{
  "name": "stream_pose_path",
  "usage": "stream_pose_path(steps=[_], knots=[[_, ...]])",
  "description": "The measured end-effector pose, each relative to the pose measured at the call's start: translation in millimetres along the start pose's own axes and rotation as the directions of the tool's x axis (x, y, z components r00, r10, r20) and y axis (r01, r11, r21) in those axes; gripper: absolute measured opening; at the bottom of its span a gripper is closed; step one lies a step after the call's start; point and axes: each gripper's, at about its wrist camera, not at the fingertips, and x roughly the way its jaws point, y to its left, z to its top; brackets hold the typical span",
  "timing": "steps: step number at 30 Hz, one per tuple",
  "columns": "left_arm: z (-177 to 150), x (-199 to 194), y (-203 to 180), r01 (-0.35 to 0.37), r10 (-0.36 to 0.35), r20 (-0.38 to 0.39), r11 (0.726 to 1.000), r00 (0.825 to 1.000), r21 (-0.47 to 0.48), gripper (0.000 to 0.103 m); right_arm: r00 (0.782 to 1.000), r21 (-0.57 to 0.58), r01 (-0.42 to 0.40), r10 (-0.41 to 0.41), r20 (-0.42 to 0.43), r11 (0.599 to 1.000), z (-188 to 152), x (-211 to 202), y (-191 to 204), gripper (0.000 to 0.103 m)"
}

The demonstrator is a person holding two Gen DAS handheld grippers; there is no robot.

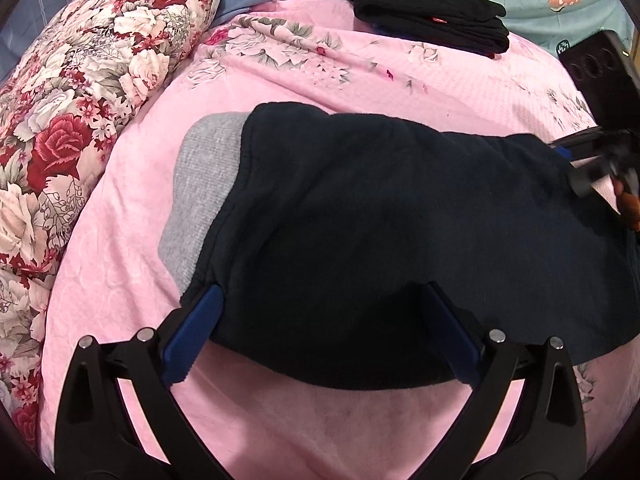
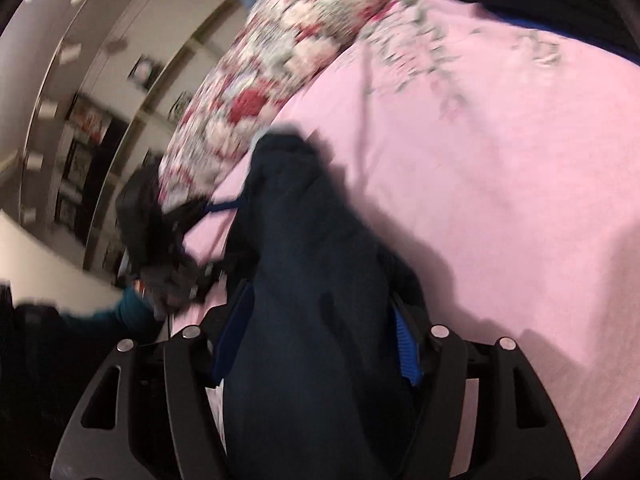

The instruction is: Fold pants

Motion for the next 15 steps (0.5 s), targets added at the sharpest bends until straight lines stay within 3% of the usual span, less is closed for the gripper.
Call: stream_pose_path(steps=[2,4,5,7,11,13,15], knots=[[0,0,1,-0.003,0.003,0.002,1.000,1.000,-0.004,0.101,0.995,0.054,-0.002,-0.003,0.100,0.999,4,-16,-4,0.065],[1,-2,2,0.000,0.000,0.003,1.000,1.000,-0.008,0.101,0.958,0.040,0.129,-0.135,0.255,0.991,8,-43,1,0.065],[2,-3,2,-0.004,0.004,0.005,1.000,1.000,-0.006,0.101,0.943,0.082,0.147,-0.165,0.290,0.986,11,-56,-2,0.065],[3,-9,1,-0.004,0.004,0.012,1.000,1.000,-0.002,0.101,0.941,0.154,0.131,-0.171,0.290,0.979,11,-69,-6,0.067],[23,-30,13,0.033,-0.031,0.099,0.999,0.995,-0.022,0.101,0.961,0.061,0.173,-0.182,0.207,0.983,1,-55,29,0.076],[42,-31,27,0.080,-0.069,0.139,0.994,0.988,-0.071,0.101,0.979,0.042,0.101,-0.107,0.174,0.994,-7,-37,44,0.077],[58,-18,41,0.128,-0.108,0.124,0.978,0.986,-0.167,0.101,0.988,0.063,0.030,-0.040,0.151,0.998,-14,-20,45,0.077]])
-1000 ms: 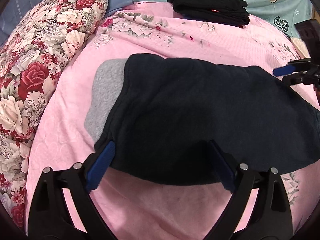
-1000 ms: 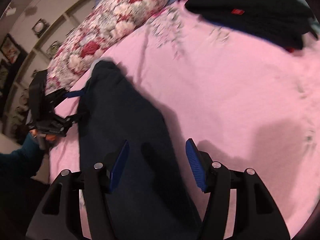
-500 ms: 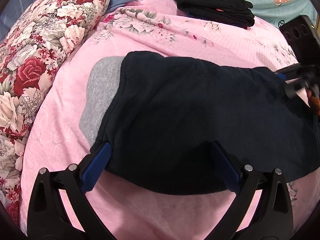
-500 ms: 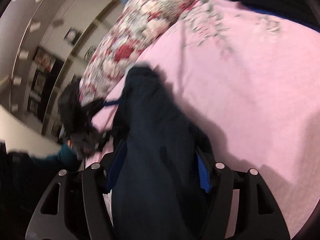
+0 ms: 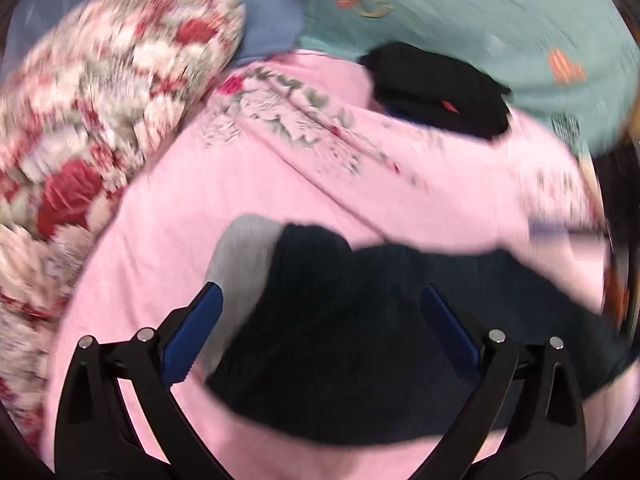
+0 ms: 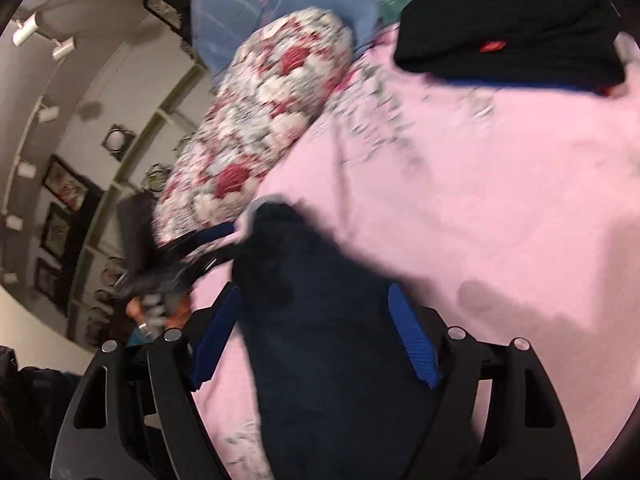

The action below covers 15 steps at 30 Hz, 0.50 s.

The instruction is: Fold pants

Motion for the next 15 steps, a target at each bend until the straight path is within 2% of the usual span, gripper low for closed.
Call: stream_pose_path(steps=[1,3,4,6,8,10,11,14,15], knots=[[7,11,7,-0.006,0.004,-0.023,0.999,1.000,-0.046,0.101,1.000,0.021,0.006,-0.006,-0.014,1.000,-6,6,-4,0.077],[11,35,21,-0.122,0.112,-0.080,0.983,0.990,-0.135,0.101,0.991,0.053,0.126,-0.123,-0.056,0.991,-16,15,-16,0.077],[11,46,26,-0.155,0.140,-0.105,0.976,0.985,-0.152,0.101,0.988,0.073,0.149,-0.145,-0.062,0.986,-22,14,-23,0.077],[7,62,35,-0.152,0.124,-0.143,0.968,0.982,-0.198,0.101,0.989,0.122,0.150,-0.148,-0.020,0.981,-30,-5,-22,0.074],[8,55,30,-0.161,0.141,-0.119,0.969,0.983,-0.188,0.101,0.990,0.150,0.137,-0.142,0.022,0.979,-37,-27,-15,0.075],[10,41,24,-0.156,0.148,-0.061,0.974,0.987,-0.167,0.101,0.984,0.149,0.134,-0.150,0.102,0.980,-52,-60,-1,0.076],[11,30,19,-0.137,0.136,-0.016,0.978,0.991,-0.161,0.101,0.973,0.150,0.151,-0.174,0.151,0.977,-63,-82,9,0.078],[13,6,6,-0.046,0.056,0.057,0.986,0.997,-0.163,0.101,0.936,0.170,0.195,-0.235,0.263,0.966,-94,-130,28,0.079],[12,2,1,-0.028,0.039,0.066,0.987,0.997,-0.161,0.101,0.910,0.192,0.220,-0.272,0.312,0.956,-113,-154,37,0.079]])
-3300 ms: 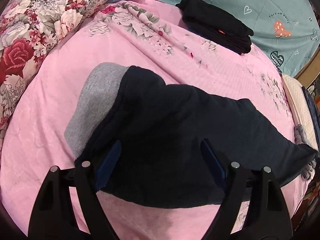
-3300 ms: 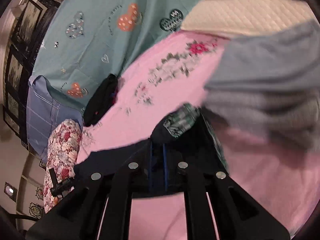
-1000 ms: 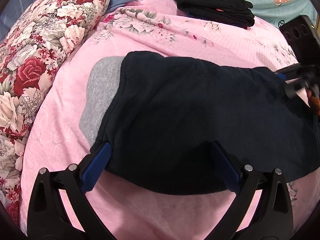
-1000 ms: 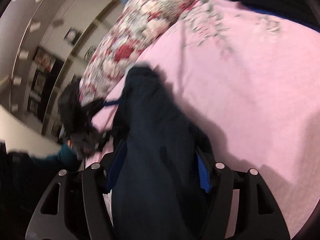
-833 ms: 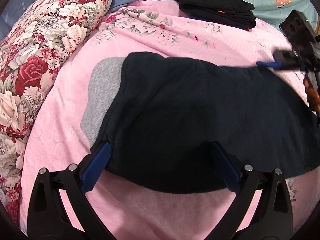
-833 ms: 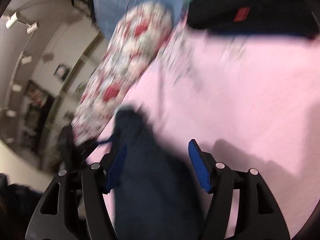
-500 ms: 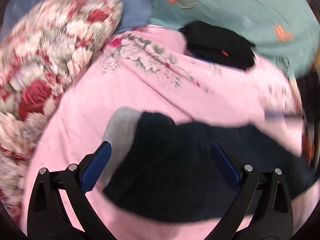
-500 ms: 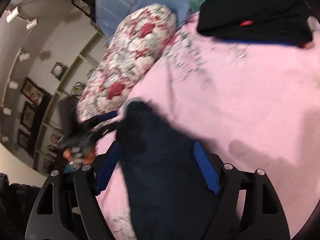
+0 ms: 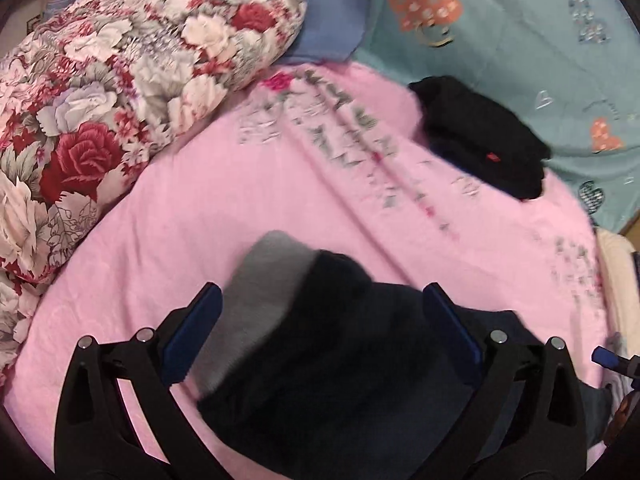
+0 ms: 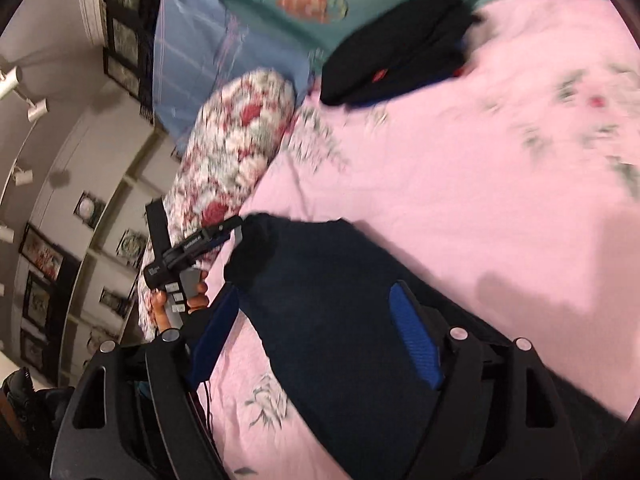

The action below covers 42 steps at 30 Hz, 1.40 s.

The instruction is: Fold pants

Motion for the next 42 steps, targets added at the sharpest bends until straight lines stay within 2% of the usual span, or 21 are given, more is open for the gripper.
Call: stream_pose_path(steps=[2,4,7,8,9,11,12,15,17,21,25,29,32,33,34,36,38,42], knots=[[-6,-8,-14,0.030,-0.030,0.004,0.999,1.000,0.014,0.101,0.995,0.021,0.054,-0.055,0.083,0.998,-17,-42,-2,0.080],[-13,-11,-28,0.057,-0.057,-0.003,0.998,0.998,0.042,0.101,0.981,0.056,0.105,-0.113,0.159,0.993,-39,-83,-7,0.082],[-27,-16,-43,0.071,-0.069,-0.022,0.994,0.997,0.079,0.101,0.938,0.153,0.177,-0.213,0.272,0.972,-82,-146,-22,0.082],[-32,-16,-48,0.076,-0.073,-0.027,0.993,0.997,0.095,0.101,0.938,0.153,0.177,-0.213,0.272,0.972,-82,-146,-22,0.082],[-35,-18,-54,0.080,-0.077,-0.029,0.991,0.997,0.112,0.101,0.926,0.182,0.191,-0.238,0.292,0.965,-91,-158,-28,0.082],[-39,-22,-60,0.079,-0.077,-0.025,0.987,0.997,0.140,0.101,0.880,0.278,0.261,-0.346,0.326,0.924,-120,-187,-46,0.082],[-41,-25,-63,0.080,-0.077,-0.022,0.985,0.997,0.151,0.101,0.865,0.316,0.275,-0.377,0.332,0.908,-132,-197,-55,0.082],[-48,-31,-73,0.093,-0.090,-0.026,0.980,0.996,0.174,0.101,0.851,0.437,0.257,-0.416,0.321,0.862,-161,-215,-88,0.082],[-52,-33,-76,0.092,-0.089,-0.030,0.981,0.996,0.173,0.101,0.854,0.483,0.244,-0.422,0.304,0.841,-171,-220,-105,0.082],[-58,-31,-78,0.087,-0.078,-0.056,0.982,0.995,0.168,0.101,0.877,0.512,0.239,-0.410,0.250,0.825,-175,-204,-129,0.082],[-62,-29,-77,0.066,-0.055,-0.068,0.983,0.996,0.171,0.101,0.887,0.461,0.275,-0.408,0.218,0.844,-167,-190,-134,0.082],[-61,-28,-76,0.057,-0.046,-0.069,0.984,0.997,0.167,0.101,0.926,0.404,0.267,-0.349,0.144,0.875,-159,-168,-130,0.083],[-61,-26,-77,0.067,-0.056,-0.070,0.985,0.996,0.162,0.101,0.916,0.318,0.329,-0.383,0.122,0.889,-155,-155,-119,0.083],[-61,-25,-77,0.070,-0.059,-0.072,0.984,0.996,0.161,0.101,0.916,0.322,0.324,-0.380,0.127,0.889,-155,-154,-119,0.083],[-62,-24,-78,0.076,-0.064,-0.076,0.984,0.995,0.163,0.101,0.916,0.330,0.320,-0.379,0.132,0.888,-156,-154,-121,0.079],[-64,-23,-78,0.082,-0.069,-0.078,0.982,0.995,0.170,0.101,0.916,0.355,0.313,-0.379,0.131,0.881,-157,-155,-125,0.062],[-65,-24,-76,0.083,-0.071,-0.073,0.980,0.995,0.181,0.101,0.916,0.374,0.321,-0.386,0.111,0.870,-160,-153,-129,0.033],[-62,-28,-65,0.081,-0.074,-0.047,0.981,0.996,0.176,0.101,0.902,0.395,0.338,-0.414,0.123,0.854,-161,-150,-126,0.026]])
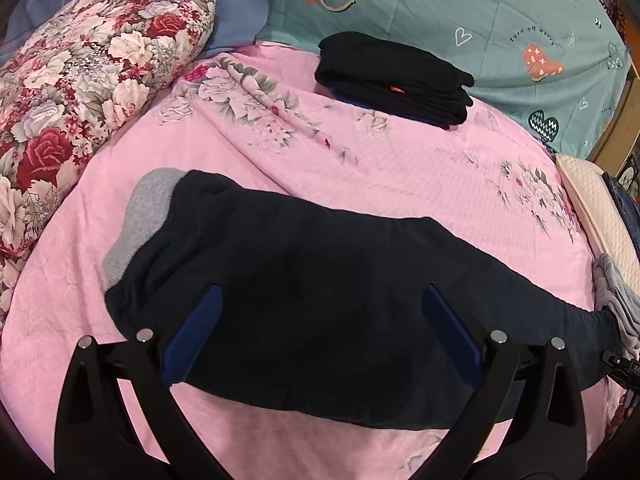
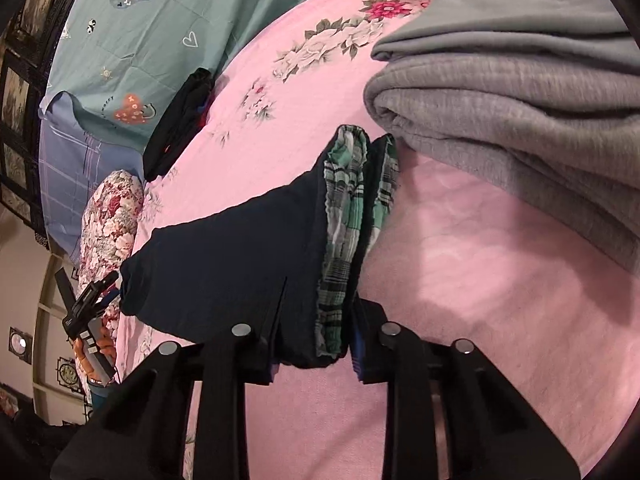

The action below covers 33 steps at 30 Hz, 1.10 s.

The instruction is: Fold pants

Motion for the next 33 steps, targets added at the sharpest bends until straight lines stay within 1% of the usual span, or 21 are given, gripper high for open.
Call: stream_pose_path(steps=[4,7,9,11,14,16,18,20,22,25,28,30,31,33], knots=[[5,-6,21,0.009,-0.008,0.031,0.999,1.000,-0.045,0.101,1.000,-0.004,0.015,-0.015,0.027,1.000,1,-3,14,0.025],[7,-11,42,0.042,-0.036,0.068,0.995,0.997,-0.095,0.101,0.999,-0.033,0.030,-0.029,0.045,0.999,7,-7,34,0.025],[6,-12,51,0.075,-0.065,0.090,0.990,0.994,-0.122,0.101,0.998,-0.055,0.043,-0.040,0.053,0.998,11,-6,50,0.025],[3,-11,58,0.108,-0.095,0.102,0.984,0.990,-0.139,0.101,0.996,-0.108,0.074,-0.068,0.060,0.991,14,-2,75,0.025],[1,-5,64,0.128,-0.116,0.087,0.979,0.989,-0.157,0.101,0.996,-0.176,0.082,-0.074,0.049,0.981,17,12,108,0.024],[1,-4,67,0.147,-0.135,0.078,0.975,0.988,-0.168,0.101,0.998,-0.231,0.064,-0.060,0.027,0.971,16,27,135,0.023],[0,-10,70,0.178,-0.162,0.103,0.969,0.981,-0.171,0.101,0.999,-0.290,0.037,-0.039,-0.002,0.956,14,45,163,0.023],[0,-17,71,0.189,-0.168,0.131,0.968,0.977,-0.167,0.101,0.999,-0.339,0.015,-0.025,-0.026,0.941,13,63,188,0.023],[-1,-21,71,0.198,-0.175,0.145,0.967,0.974,-0.163,0.101,0.997,-0.385,-0.022,-0.006,-0.071,0.923,9,87,213,0.022],[-1,-21,72,0.224,-0.202,0.139,0.961,0.969,-0.165,0.101,0.989,-0.431,-0.081,0.018,-0.148,0.899,-2,125,242,0.022],[-2,-20,70,0.233,-0.213,0.131,0.959,0.968,-0.161,0.101,0.978,-0.466,-0.100,0.001,-0.208,0.879,-15,156,261,0.022],[-3,-21,68,0.237,-0.218,0.134,0.960,0.967,-0.147,0.101,0.973,-0.497,-0.082,-0.040,-0.229,0.864,-23,173,266,0.023],[-3,-22,67,0.237,-0.219,0.135,0.961,0.966,-0.141,0.101,0.968,-0.513,-0.073,-0.062,-0.242,0.855,-27,180,268,0.026],[-4,-21,65,0.238,-0.221,0.134,0.962,0.966,-0.133,0.101,0.956,-0.537,-0.077,-0.091,-0.280,0.840,-34,190,271,0.045]])
